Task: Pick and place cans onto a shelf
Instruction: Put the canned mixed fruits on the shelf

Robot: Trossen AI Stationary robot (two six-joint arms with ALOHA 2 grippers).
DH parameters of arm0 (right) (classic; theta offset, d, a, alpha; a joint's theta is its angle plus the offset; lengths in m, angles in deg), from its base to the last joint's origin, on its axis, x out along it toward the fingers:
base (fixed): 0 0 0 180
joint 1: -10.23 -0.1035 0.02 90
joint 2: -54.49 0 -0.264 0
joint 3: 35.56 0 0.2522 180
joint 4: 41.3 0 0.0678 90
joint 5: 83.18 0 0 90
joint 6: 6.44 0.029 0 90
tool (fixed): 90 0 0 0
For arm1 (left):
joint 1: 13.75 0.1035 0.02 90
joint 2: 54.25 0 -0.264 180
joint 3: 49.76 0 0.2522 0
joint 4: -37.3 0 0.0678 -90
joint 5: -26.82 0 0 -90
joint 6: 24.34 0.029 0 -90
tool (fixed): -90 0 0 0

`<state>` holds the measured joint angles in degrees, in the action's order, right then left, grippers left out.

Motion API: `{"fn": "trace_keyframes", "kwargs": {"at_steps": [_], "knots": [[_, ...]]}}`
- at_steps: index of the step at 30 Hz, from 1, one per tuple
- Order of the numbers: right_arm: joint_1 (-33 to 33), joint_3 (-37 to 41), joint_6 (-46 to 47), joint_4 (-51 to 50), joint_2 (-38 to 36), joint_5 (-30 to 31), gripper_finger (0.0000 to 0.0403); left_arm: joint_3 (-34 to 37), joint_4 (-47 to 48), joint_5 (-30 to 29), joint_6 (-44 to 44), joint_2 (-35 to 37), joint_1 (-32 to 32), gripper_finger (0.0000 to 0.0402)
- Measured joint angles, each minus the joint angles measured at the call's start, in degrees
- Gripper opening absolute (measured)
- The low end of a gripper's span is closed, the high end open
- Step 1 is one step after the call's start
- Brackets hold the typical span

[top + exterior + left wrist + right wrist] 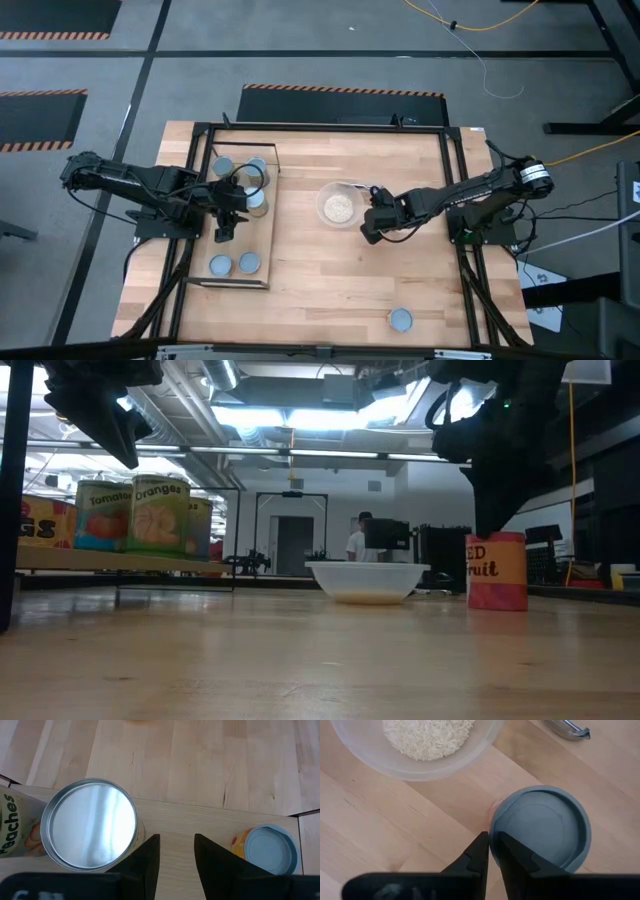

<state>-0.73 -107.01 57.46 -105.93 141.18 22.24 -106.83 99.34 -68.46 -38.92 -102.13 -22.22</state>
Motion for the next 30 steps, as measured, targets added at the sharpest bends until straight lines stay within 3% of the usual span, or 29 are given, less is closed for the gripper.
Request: {"fn": "trace_keyframes", "kwargs": {"at_steps": [10,15,19,24,30], "knots": [[0.0,0.0,-0.11,0.0,0.0,0.02,0.0045,0.0,-0.01,0.0,-0.06,0.0,0.01,0.0114],[0.0,0.0,-0.14,0.01,-0.07,0.04,0.0011,0.02,-1.26,0.0,0.07,0.0,-0.01,0.0114],[-0.09,0.0,-0.11,0.37,-0.09,-0.2,0.0009,0.0,-3.34,0.0,0.38,0.0,0.01,0.0114],[-0.09,-1.97,-3.27,0.79,-0.07,-5.98,0.0005,0.02,-4.72,0.02,1.56,0.0,0.01,0.0114],[-0.2,-10.78,-10.62,2.03,-0.07,-12.32,0.0003,0.0,-4.85,0.02,1.62,0.0,0.01,0.0114]]}}
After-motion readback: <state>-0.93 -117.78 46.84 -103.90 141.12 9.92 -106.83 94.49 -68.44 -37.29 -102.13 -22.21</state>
